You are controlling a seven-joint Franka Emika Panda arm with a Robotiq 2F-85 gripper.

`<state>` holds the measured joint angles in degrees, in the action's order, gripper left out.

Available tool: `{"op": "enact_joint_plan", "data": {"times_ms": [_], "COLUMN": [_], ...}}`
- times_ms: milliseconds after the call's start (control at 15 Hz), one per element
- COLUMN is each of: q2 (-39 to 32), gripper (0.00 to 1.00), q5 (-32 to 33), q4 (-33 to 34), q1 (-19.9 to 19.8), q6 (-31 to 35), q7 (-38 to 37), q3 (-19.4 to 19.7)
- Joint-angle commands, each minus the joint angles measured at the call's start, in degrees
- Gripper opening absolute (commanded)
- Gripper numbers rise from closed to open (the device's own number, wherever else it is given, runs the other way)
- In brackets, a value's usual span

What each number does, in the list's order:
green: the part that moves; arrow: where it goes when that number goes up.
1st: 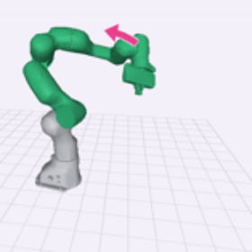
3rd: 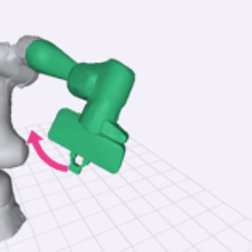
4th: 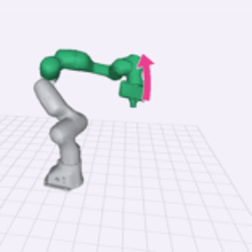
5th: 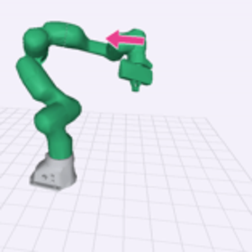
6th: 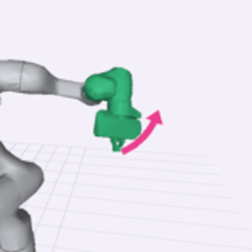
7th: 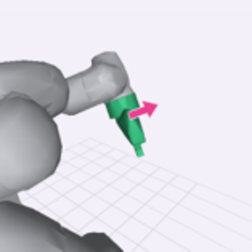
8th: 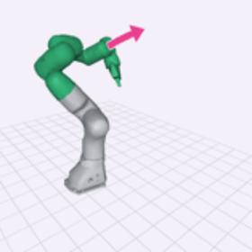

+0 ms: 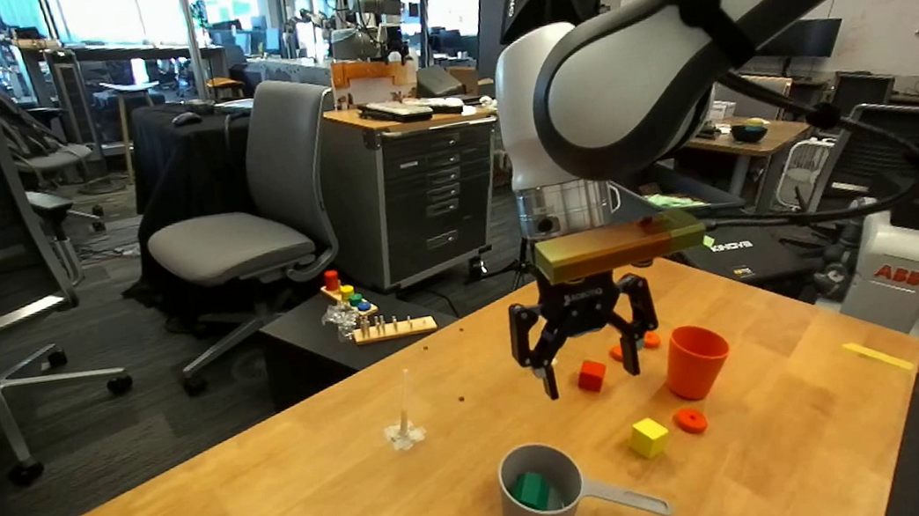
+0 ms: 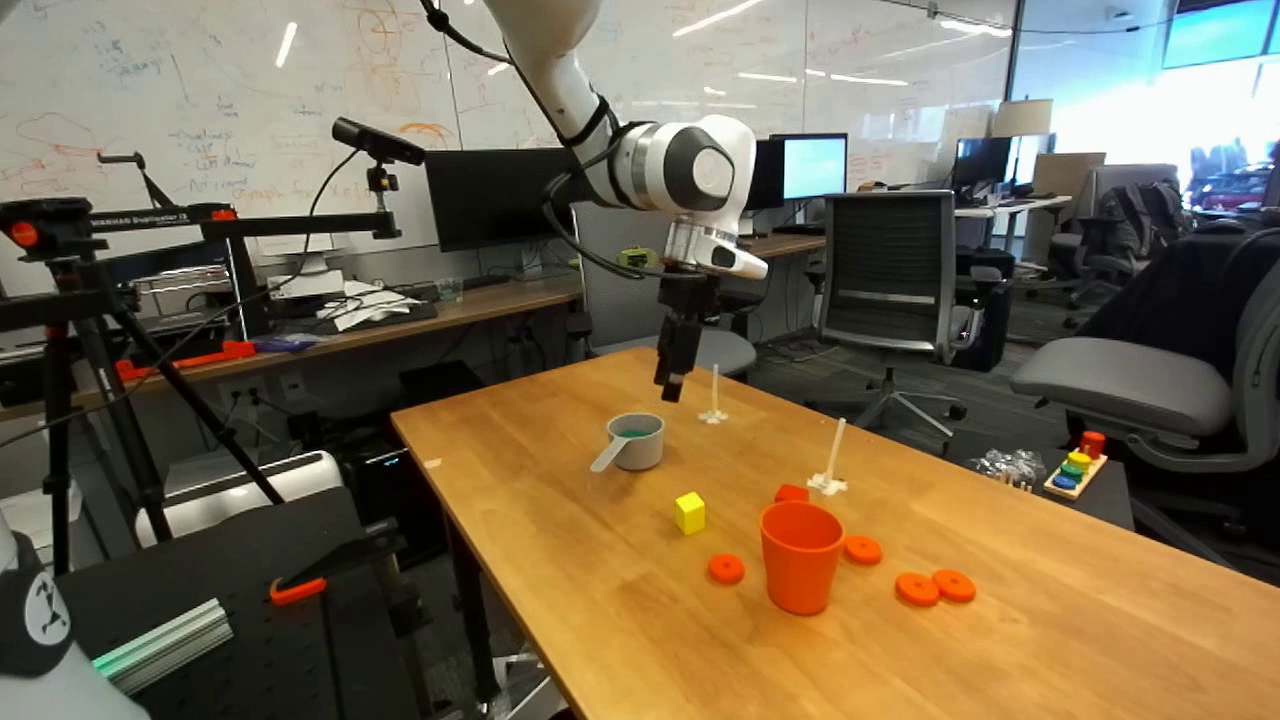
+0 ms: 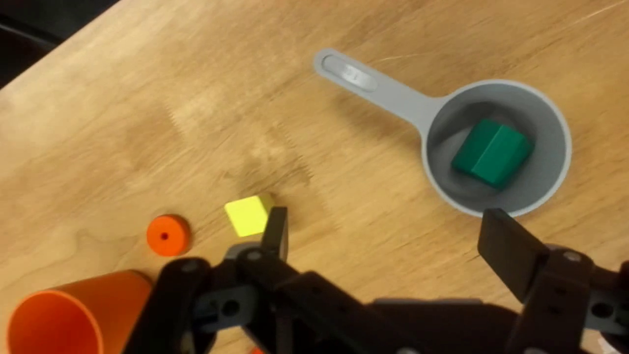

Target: Put the blocks inside the grey cup

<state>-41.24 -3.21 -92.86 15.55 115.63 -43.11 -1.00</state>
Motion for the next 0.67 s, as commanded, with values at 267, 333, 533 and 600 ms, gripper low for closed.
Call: {"op": "enact_joint_plan", "data": {"times_ms": [267,333,533,600], "q2": [5.3,4.6,2.5,1.7], "gripper": [1.00,1.00,1.00,1.00], "q5": [7.4,7.6,8.7,8.8], "q4": [-11.9,-12.7,-13.7,-13.3], "q1": [0.6,0.2,-0.6,-1.0], "q6": [1.2,1.6,2.6,2.3], "q7": [0.1,0.4,1.5,2.4], "q3": [2.4,2.4,2.6,2.6]}}
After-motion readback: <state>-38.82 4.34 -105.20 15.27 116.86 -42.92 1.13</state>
